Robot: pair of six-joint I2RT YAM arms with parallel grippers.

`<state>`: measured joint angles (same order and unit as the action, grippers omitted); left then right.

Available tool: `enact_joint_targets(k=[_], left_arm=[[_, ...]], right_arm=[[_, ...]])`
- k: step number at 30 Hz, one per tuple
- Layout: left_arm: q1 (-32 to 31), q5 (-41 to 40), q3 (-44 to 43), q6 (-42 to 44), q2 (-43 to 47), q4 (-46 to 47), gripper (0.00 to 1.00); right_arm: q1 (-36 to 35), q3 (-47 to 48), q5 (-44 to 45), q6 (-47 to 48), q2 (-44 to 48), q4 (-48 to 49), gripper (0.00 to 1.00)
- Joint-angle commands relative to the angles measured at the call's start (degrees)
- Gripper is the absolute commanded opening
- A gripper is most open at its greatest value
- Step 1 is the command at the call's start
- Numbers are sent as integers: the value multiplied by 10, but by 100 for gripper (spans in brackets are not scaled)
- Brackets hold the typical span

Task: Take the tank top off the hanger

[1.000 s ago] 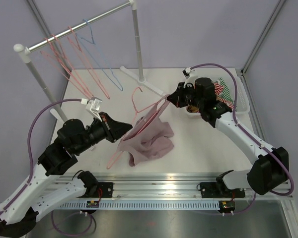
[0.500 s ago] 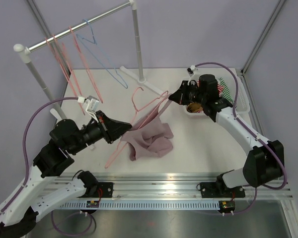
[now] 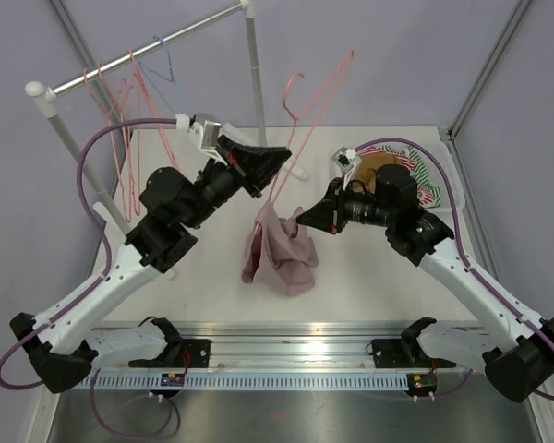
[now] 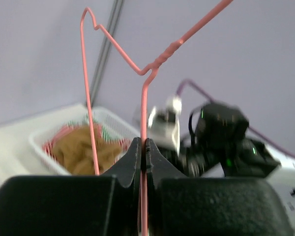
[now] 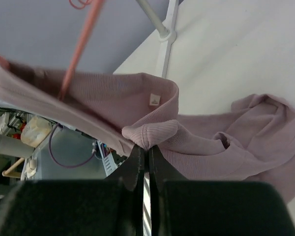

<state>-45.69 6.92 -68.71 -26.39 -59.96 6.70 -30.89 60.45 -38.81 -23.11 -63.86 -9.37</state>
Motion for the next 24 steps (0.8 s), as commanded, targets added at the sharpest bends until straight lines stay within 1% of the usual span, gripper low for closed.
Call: enact_joint_targets(k=[1,2,3,4,5,7,8,9,10,11,12,13,14,15,16,19,24], left_arm=[[-9,-66,-63,70,-36,233,0],[-9,-92,-69,85,-63,265,0],[-9,-112,-90,88,-75,269,0],[-9,-154,-103,96,-88,265,0],[-9,-176,-128,94,-107,237,0],[-11,-189,-121,115,-115,249,0],[-13,-197,-110,126,-115,280,0],[-17,-203,-80,140,-114,303,0],[-21,-225,-70,157,-113,317,0],[-21,-242,-65,159,-114,311,0],[-21,-258,-60,158,-114,303,0],[-21,-298,-59,149,-113,288,0],[-22,-321,-58,139,-111,252,0],[-23,-353,-51,130,-104,235,0],[-25,-371,-43,119,-100,220,0],[-29,-433,-25,84,-83,190,0],[-31,-471,-36,52,-82,109,0]], right_arm=[[-37,-13,89,39,17,-74,0],[-45,-16,116,40,17,-81,0],[-62,-23,138,41,22,-90,0],[-66,-27,158,42,23,-101,0],[-68,-34,195,38,31,-102,1],[-69,-56,224,27,42,-94,1],[-69,-63,235,24,51,-87,2],[-69,-72,240,18,53,-78,4],[-69,-74,244,16,56,-74,11],[-69,-74,244,16,58,-74,13],[-69,-74,245,17,57,-76,19],[-69,-74,249,18,57,-79,32],[-69,-74,251,18,56,-79,70],[-69,-74,253,22,54,-84,86],[-69,-74,260,24,51,-85,99],[-69,-74,267,27,49,-88,99],[-69,-69,283,32,44,-91,99]])
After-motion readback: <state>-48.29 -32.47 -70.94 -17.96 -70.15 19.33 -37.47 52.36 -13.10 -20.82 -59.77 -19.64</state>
